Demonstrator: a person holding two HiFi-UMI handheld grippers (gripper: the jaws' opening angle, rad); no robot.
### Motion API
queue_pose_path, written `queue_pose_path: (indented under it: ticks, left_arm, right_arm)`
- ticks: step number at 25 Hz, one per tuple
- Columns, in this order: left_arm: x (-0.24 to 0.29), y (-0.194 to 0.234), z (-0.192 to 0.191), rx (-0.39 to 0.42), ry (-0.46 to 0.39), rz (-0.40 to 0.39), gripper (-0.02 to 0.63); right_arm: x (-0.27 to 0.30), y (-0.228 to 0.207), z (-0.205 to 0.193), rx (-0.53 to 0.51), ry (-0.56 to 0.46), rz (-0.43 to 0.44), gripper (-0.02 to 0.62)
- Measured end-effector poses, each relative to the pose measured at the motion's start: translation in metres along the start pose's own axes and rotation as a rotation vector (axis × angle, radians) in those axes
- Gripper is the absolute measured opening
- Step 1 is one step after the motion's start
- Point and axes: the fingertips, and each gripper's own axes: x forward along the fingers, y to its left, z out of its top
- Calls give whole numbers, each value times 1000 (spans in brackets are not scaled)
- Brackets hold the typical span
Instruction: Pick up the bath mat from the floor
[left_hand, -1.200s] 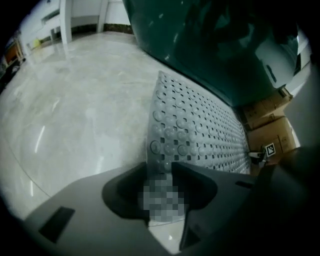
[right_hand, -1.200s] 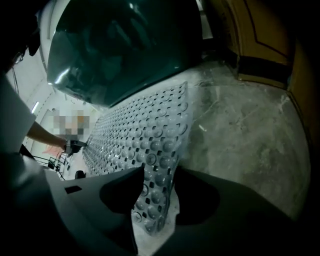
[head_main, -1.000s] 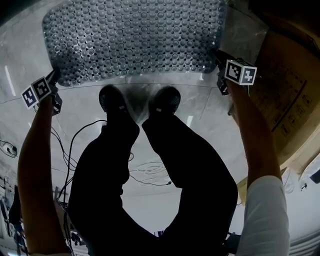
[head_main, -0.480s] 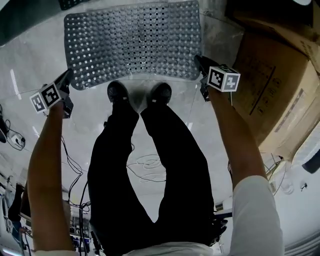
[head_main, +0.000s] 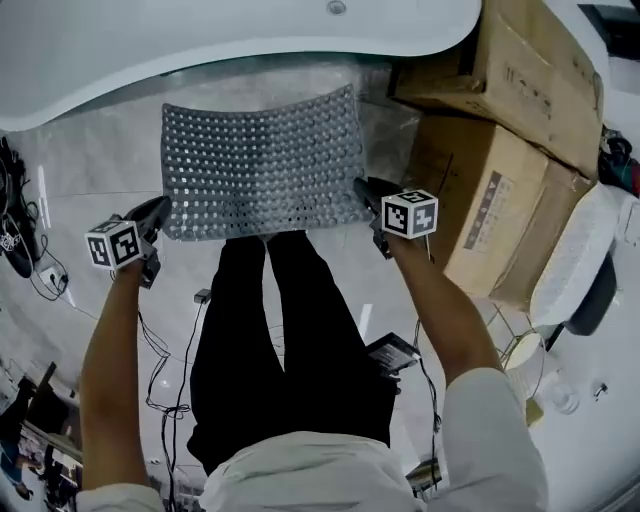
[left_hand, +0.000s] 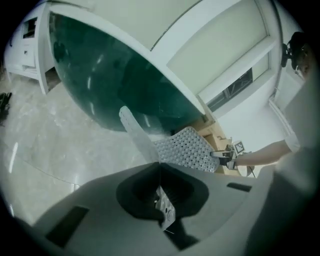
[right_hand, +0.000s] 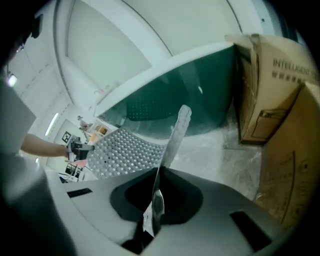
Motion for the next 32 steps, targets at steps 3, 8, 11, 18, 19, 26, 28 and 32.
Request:
queue_pose_path:
  ticks: [3,8,11,18,19,26,28,32]
  left_arm:
    - [-73,-62,11,24,-53,-11,12]
    - [-207,-154,60,125,-230,-53,12]
    - [-280,-198,106,196,-368,-74,12]
    - [-394,-321,164,363,-677,-143,12]
    - [-406,-338,172,401,-704,-151,12]
    - [-468,-417,197,537,-885,-299,11]
    - [-477,-432,196,527,-913,-361,11]
    - [-486,-453,208,563,-908,-419,11]
  right_arm:
    - [-81,53,24,-14,-80,62,34]
    - [-210,141,89,-117,-262,120,34]
    - [-276,193,138,-172,-404,149,34]
    - [-412,299,187,-330,-704,207,34]
    - [-429,311,190,-346,-746,204,34]
    - [-525,374,187,-400,-975,166,34]
    - [-538,389,185,-423,-996,141,34]
    - [-547,404,193,-462,-1040,88,34]
